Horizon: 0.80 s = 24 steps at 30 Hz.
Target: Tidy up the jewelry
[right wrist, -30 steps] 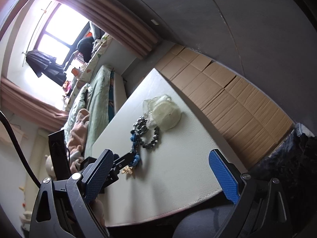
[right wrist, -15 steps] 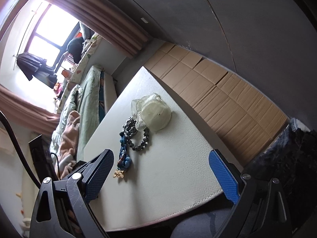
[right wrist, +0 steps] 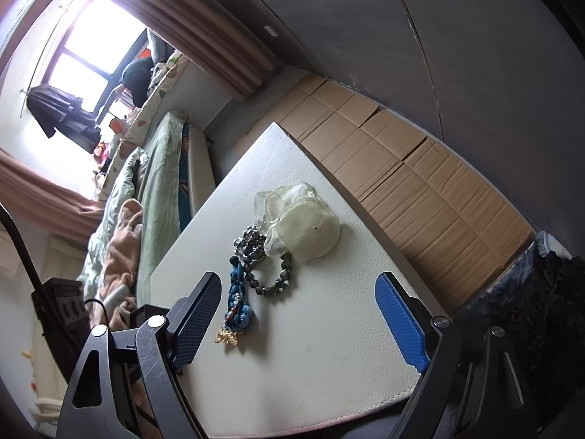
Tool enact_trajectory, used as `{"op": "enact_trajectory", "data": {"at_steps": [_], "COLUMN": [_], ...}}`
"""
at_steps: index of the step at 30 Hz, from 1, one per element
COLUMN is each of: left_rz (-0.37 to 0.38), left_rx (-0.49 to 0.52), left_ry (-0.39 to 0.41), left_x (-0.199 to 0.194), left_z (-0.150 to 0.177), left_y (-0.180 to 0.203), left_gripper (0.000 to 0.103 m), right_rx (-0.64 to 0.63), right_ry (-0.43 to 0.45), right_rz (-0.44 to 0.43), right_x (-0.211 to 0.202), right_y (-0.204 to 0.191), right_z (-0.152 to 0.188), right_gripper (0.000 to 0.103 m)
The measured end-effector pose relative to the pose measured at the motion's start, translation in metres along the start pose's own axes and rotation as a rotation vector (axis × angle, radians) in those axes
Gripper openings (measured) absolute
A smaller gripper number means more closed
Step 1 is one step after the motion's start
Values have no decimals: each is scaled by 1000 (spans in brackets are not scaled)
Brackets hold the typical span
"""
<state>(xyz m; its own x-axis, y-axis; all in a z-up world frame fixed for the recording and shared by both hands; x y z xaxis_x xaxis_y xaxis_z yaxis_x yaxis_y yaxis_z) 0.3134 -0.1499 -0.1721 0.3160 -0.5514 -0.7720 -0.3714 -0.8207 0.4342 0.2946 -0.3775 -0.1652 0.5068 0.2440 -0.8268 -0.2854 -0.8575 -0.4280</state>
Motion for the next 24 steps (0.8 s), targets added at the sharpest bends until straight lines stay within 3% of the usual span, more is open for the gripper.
{"op": "enact_trajectory", "data": {"at_steps": [1, 3, 4, 5, 6, 12, 15, 19, 22, 23, 24], "left_rz": [3, 9, -2, -14, -24, -75, -96, -129, -95, -89, -89], "left_rx": [-5, 2, 15, 29, 42, 59, 65, 68, 46, 36, 28], "left_ry": [-6, -7, 8, 23, 31, -4, -21, -43, -21, -8, -2], "left_x": [1, 2, 1, 0, -1, 18, 30, 38, 30, 26, 23], "left_z": [1, 2, 3, 3, 3, 6, 8, 9, 7, 7, 6], "left_y": [-1, 1, 3, 5, 7, 5, 2, -6, -11, -13, -15], "left_gripper": [11, 40, 61, 70, 71, 71, 65, 38, 33, 18, 13], "right_rx": [3, 12, 17, 20, 23, 27, 37, 46, 43, 31, 17], "right_ry": [1, -4, -8, -11, -13, -8, -4, -8, -13, -12, -10], "right_rz": [2, 4, 4, 6, 7, 8, 1, 4, 8, 10, 14], "right_x": [-1, -1, 0, 2, 2, 1, 0, 5, 11, 13, 15], "right_y": [1, 4, 6, 8, 10, 19, 22, 26, 23, 19, 14], "right_z": [2, 4, 6, 7, 7, 8, 6, 2, -1, -3, -4], "right_gripper": [87, 87, 87, 87, 87, 87, 87, 87, 87, 87, 87]}}
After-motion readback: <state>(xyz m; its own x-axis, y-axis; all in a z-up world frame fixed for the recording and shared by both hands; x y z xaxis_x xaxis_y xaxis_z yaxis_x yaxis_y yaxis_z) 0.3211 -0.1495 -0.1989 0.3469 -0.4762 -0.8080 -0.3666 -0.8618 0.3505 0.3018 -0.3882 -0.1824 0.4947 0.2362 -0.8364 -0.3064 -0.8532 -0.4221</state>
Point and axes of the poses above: each gripper's, at about its wrist camera, not at the fingertips, and x roughly the way its jaws point, y to its right, z to its underside, the point moved 4 cm from there along x, roughly the way its jaws point, and after that the axes turned 13 degrees about z, right-handed, at the moved point
